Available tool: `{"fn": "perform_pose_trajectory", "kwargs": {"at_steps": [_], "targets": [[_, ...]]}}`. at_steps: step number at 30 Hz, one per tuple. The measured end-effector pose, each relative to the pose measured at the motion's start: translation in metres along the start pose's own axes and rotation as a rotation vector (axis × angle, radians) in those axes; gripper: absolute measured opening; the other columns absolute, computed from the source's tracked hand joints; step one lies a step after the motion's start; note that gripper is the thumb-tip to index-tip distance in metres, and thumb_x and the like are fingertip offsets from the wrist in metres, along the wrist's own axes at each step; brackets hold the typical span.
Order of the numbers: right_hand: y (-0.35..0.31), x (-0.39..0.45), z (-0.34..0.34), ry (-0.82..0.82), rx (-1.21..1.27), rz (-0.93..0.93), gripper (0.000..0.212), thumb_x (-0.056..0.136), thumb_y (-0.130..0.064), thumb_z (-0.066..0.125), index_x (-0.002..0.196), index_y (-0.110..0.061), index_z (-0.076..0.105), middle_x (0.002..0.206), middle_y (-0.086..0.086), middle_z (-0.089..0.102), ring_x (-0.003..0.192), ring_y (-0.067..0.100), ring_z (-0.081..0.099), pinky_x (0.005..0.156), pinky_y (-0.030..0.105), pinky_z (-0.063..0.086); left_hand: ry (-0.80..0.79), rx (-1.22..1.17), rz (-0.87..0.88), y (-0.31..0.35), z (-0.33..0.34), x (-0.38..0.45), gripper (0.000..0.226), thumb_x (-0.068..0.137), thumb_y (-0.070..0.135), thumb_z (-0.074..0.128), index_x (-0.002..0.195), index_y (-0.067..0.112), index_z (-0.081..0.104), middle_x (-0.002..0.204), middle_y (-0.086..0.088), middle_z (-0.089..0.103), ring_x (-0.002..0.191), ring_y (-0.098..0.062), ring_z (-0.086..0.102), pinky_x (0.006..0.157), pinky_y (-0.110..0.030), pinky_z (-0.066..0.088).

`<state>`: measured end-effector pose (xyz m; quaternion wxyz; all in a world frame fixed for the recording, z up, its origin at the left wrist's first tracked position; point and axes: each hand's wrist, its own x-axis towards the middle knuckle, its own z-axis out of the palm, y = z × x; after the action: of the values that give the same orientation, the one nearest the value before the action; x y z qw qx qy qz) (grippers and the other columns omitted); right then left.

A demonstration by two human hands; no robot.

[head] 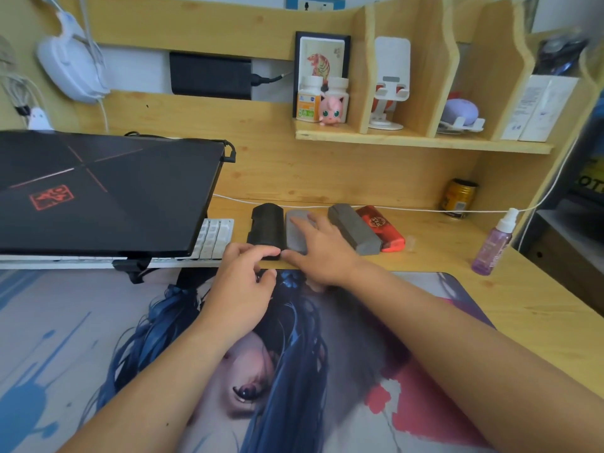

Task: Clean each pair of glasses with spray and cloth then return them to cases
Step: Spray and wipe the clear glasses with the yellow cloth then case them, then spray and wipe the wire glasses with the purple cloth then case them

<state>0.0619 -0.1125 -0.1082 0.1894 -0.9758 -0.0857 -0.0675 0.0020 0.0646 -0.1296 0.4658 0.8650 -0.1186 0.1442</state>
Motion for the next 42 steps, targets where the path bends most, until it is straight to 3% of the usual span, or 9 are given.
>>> {"fn": "perform_pose_trajectory", "kwargs": {"at_steps": [3,8,14,18,22,27,30,35,42], "targets": [[0.001,0.009,0.007,-0.052,0.047,0.071,0.074,0.093,-0.05,0.06,0.156,-0.026,0.029,0.163,0.012,0.014,0.148,0.033,0.026,0.12,0.038,0.025,0.001,-0.035,-0.012,0.0,-0.001,0.001,0.033,0.099,0.015,0.059,0.126,0.033,0.063,0.117,0.011,0.042,0.091,0.007,0.055,0.067,0.001,0.041],[0.002,0.015,0.0,0.007,0.168,0.16,0.066,0.088,-0.021,0.065,0.149,-0.015,0.039,0.154,0.009,0.031,0.138,0.027,0.041,0.112,0.032,0.032,-0.01,-0.041,-0.019,0.0,-0.001,0.001,0.033,0.099,0.017,0.059,0.127,0.034,0.063,0.116,0.014,0.042,0.089,0.005,0.055,0.066,0.001,0.041],[-0.006,0.014,0.004,0.175,0.156,0.26,0.043,0.093,-0.027,0.061,0.131,-0.015,0.045,0.132,0.013,0.05,0.12,0.036,0.054,0.091,0.036,0.042,-0.017,-0.053,-0.034,0.004,-0.004,-0.001,0.032,0.1,0.014,0.059,0.126,0.03,0.065,0.118,0.008,0.044,0.089,0.005,0.057,0.065,0.001,0.042],[0.01,-0.021,-0.029,0.339,0.319,0.206,0.057,0.086,-0.022,0.067,0.14,-0.02,0.046,0.135,0.005,0.055,0.125,0.025,0.053,0.101,0.034,0.04,-0.024,-0.053,-0.029,0.006,-0.005,-0.004,0.031,0.099,0.015,0.06,0.123,0.034,0.065,0.119,0.007,0.047,0.091,-0.002,0.06,0.068,-0.002,0.044],[0.054,-0.11,-0.072,0.047,0.474,-0.09,0.071,0.082,-0.027,0.076,0.146,-0.024,0.046,0.143,-0.012,0.053,0.131,-0.003,0.047,0.114,0.021,0.033,-0.019,-0.165,0.054,0.024,-0.007,-0.01,0.034,0.097,0.025,0.064,0.128,0.038,0.061,0.122,0.011,0.051,0.107,-0.003,0.059,0.079,-0.004,0.044],[0.09,-0.162,-0.076,-0.259,0.343,-0.206,0.067,0.087,-0.017,0.076,0.143,-0.04,0.045,0.142,-0.031,0.046,0.132,-0.015,0.039,0.104,0.004,0.027,-0.486,-0.004,0.199,0.042,0.012,-0.032,0.08,0.078,0.058,0.073,0.145,0.059,0.031,0.139,0.031,0.043,0.131,0.009,0.041,0.109,-0.018,0.034],[0.096,-0.154,-0.076,-0.205,0.29,-0.252,0.061,0.086,-0.028,0.079,0.139,-0.038,0.051,0.137,-0.026,0.05,0.13,-0.012,0.04,0.104,0.005,0.026,-0.508,0.202,0.225,0.046,0.03,-0.04,0.086,0.078,0.06,0.075,0.148,0.059,0.025,0.142,0.031,0.038,0.134,0.012,0.033,0.114,-0.026,0.032],[0.107,-0.155,-0.07,-0.035,0.261,-0.283,0.059,0.078,-0.047,0.082,0.131,-0.032,0.06,0.127,-0.015,0.056,0.123,-0.002,0.049,0.106,0.017,0.034,-0.426,0.151,0.148,0.046,0.034,-0.041,0.088,0.071,0.058,0.081,0.142,0.062,0.03,0.137,0.023,0.049,0.131,0.003,0.043,0.115,-0.036,0.036],[0.112,-0.16,-0.069,0.028,0.055,-0.321,0.066,0.089,-0.068,0.049,0.141,-0.028,0.054,0.135,-0.012,0.061,0.127,0.0,0.049,0.106,0.018,0.036,-0.423,0.122,0.073,0.055,0.033,-0.042,0.091,0.067,0.053,0.088,0.136,0.066,0.03,0.121,0.023,0.059,0.117,-0.005,0.056,0.105,-0.04,0.045]]}}
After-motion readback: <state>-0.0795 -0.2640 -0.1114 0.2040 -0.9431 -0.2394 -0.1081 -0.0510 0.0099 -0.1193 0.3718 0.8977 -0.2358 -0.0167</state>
